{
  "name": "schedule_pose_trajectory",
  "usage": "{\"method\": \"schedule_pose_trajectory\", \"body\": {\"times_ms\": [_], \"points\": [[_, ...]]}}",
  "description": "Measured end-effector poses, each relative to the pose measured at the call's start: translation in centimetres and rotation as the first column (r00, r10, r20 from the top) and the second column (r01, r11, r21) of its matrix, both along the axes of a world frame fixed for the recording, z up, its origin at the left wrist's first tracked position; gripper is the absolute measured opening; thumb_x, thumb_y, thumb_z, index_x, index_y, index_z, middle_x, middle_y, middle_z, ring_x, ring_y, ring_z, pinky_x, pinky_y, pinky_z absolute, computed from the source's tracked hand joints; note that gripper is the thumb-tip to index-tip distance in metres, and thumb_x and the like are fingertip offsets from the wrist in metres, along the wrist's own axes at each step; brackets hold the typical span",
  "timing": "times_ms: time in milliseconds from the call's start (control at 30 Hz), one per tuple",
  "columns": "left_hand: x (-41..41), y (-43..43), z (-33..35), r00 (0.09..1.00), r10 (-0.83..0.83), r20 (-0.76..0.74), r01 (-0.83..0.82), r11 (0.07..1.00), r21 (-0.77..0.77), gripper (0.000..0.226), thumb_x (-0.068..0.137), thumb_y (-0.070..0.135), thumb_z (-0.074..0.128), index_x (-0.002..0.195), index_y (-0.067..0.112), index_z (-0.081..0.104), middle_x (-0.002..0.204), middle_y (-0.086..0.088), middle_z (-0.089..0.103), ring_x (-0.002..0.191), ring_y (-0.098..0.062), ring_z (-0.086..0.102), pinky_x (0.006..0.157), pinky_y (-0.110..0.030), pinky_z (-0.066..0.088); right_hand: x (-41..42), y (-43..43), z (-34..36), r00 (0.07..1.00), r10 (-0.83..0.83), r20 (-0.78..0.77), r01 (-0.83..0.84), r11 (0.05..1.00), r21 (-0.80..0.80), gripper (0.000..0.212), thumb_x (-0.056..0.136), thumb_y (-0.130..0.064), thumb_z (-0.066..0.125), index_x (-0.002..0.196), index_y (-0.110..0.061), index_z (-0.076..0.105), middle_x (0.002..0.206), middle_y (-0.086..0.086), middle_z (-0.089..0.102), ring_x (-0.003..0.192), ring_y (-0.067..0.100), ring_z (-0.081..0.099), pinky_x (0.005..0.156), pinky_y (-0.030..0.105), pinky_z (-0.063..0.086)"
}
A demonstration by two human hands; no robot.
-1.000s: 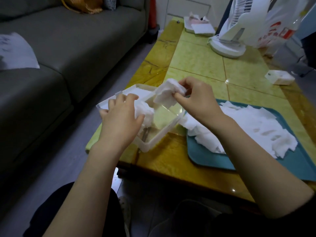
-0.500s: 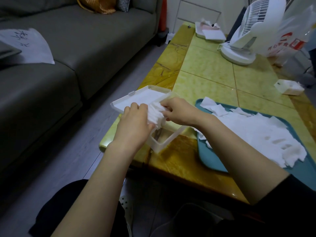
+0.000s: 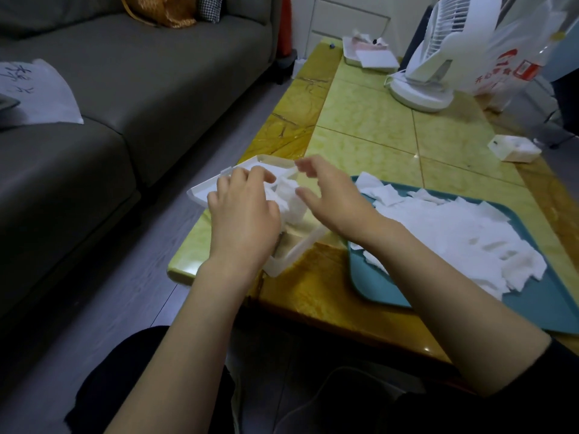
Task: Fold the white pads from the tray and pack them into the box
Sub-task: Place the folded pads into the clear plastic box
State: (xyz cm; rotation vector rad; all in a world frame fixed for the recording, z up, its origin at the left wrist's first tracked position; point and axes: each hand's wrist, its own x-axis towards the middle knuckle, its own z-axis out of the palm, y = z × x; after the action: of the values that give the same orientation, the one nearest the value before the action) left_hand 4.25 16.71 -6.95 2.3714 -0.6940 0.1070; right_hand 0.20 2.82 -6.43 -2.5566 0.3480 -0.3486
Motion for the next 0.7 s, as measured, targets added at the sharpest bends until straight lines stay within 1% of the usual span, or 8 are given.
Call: {"method": "schedule_pose_trajectory", "body": {"times_ms": [67, 133, 267, 367, 467, 533, 600, 700], "points": [[-1.3, -1.0, 0.3, 0.994, -0.018, 0.106, 0.033, 0.990, -0.138, 0.031, 0.083, 0.005, 0.043, 0.107, 0.015, 0.060, 0.113, -0.006, 0.056, 0.105, -0.029, 0.047, 0.082, -0.031, 0.025, -1.8, -1.2, 0.2, 0.978, -0.086, 0.193, 0.080, 0.996, 0.038, 0.029, 0.091, -0.007, 0.051, 0.120, -0.009, 0.053, 0.120, 0.004, 0.059, 0.109, 0.014, 0.054, 0.094, 0.025, 0.042], [-2.8, -2.5, 0.3, 0.981, -0.100, 0.166, 0.134, 0.969, -0.209, 0.029, 0.078, 0.009, 0.039, 0.096, 0.014, 0.061, 0.099, -0.006, 0.059, 0.093, -0.028, 0.051, 0.076, -0.029, 0.025, -3.8, -3.3, -0.1, 0.952, -0.190, 0.240, 0.186, 0.982, 0.038, 0.024, 0.091, -0.006, 0.050, 0.113, -0.011, 0.056, 0.111, 0.002, 0.062, 0.101, 0.012, 0.056, 0.090, 0.026, 0.046], [-5.8, -5.6, -1.0, 0.919, -0.347, 0.185, 0.371, 0.921, -0.115, 0.026, 0.081, 0.011, 0.041, 0.096, 0.011, 0.062, 0.094, -0.009, 0.059, 0.087, -0.030, 0.055, 0.074, -0.037, 0.037, -7.9, -8.2, -2.2, 0.935, -0.345, -0.082, 0.333, 0.934, -0.130, 0.039, 0.088, -0.016, 0.060, 0.125, -0.011, 0.052, 0.127, 0.007, 0.054, 0.117, 0.022, 0.050, 0.097, 0.032, 0.039], [-7.5, -7.3, -2.1, 0.877, -0.436, 0.202, 0.438, 0.898, 0.038, 0.022, 0.084, 0.004, 0.047, 0.101, 0.011, 0.061, 0.098, -0.010, 0.060, 0.091, -0.031, 0.057, 0.072, -0.030, 0.030, -9.9, -10.0, -3.7, 0.886, -0.411, -0.216, 0.376, 0.908, -0.184, 0.050, 0.081, -0.026, 0.070, 0.125, -0.010, 0.054, 0.122, 0.010, 0.059, 0.112, 0.026, 0.052, 0.093, 0.036, 0.042], [-7.8, -8.6, -4.1, 0.889, -0.447, 0.101, 0.405, 0.869, 0.285, 0.023, 0.093, 0.014, 0.042, 0.113, 0.015, 0.052, 0.114, -0.007, 0.054, 0.109, -0.029, 0.051, 0.085, -0.035, 0.033, -10.7, -10.0, -3.6, 0.899, -0.423, -0.109, 0.406, 0.902, -0.148, 0.023, 0.079, -0.021, 0.069, 0.100, -0.012, 0.066, 0.095, 0.006, 0.066, 0.090, 0.022, 0.057, 0.075, 0.032, 0.044], [-8.0, -9.0, -5.0, 0.900, -0.429, 0.079, 0.374, 0.853, 0.365, 0.020, 0.094, 0.017, 0.043, 0.111, 0.015, 0.054, 0.114, -0.007, 0.056, 0.108, -0.030, 0.051, 0.086, -0.037, 0.035, -11.3, -9.8, -3.3, 0.907, -0.421, -0.013, 0.417, 0.902, -0.115, 0.007, 0.080, -0.019, 0.066, 0.084, -0.014, 0.064, 0.085, 0.003, 0.063, 0.083, 0.022, 0.057, 0.071, 0.034, 0.044], [-8.3, -9.3, -5.3, 0.910, -0.385, 0.157, 0.315, 0.884, 0.346, 0.018, 0.095, 0.023, 0.046, 0.104, 0.015, 0.059, 0.107, -0.006, 0.063, 0.101, -0.031, 0.056, 0.082, -0.037, 0.038, -11.8, -9.5, -3.3, 0.901, -0.427, 0.072, 0.433, 0.898, -0.086, 0.009, 0.087, -0.022, 0.060, 0.085, -0.014, 0.064, 0.087, 0.003, 0.065, 0.084, 0.021, 0.058, 0.075, 0.037, 0.047], [-8.2, -10.1, -5.0, 0.938, -0.334, 0.090, 0.291, 0.902, 0.319, 0.032, 0.100, 0.035, 0.034, 0.112, 0.016, 0.057, 0.114, -0.006, 0.062, 0.108, -0.028, 0.052, 0.089, -0.038, 0.035, -12.7, -9.4, -3.3, 0.882, -0.441, 0.169, 0.453, 0.890, -0.044, 0.015, 0.093, -0.024, 0.054, 0.091, -0.015, 0.067, 0.090, 0.001, 0.067, 0.084, 0.018, 0.059, 0.075, 0.032, 0.047]]}}
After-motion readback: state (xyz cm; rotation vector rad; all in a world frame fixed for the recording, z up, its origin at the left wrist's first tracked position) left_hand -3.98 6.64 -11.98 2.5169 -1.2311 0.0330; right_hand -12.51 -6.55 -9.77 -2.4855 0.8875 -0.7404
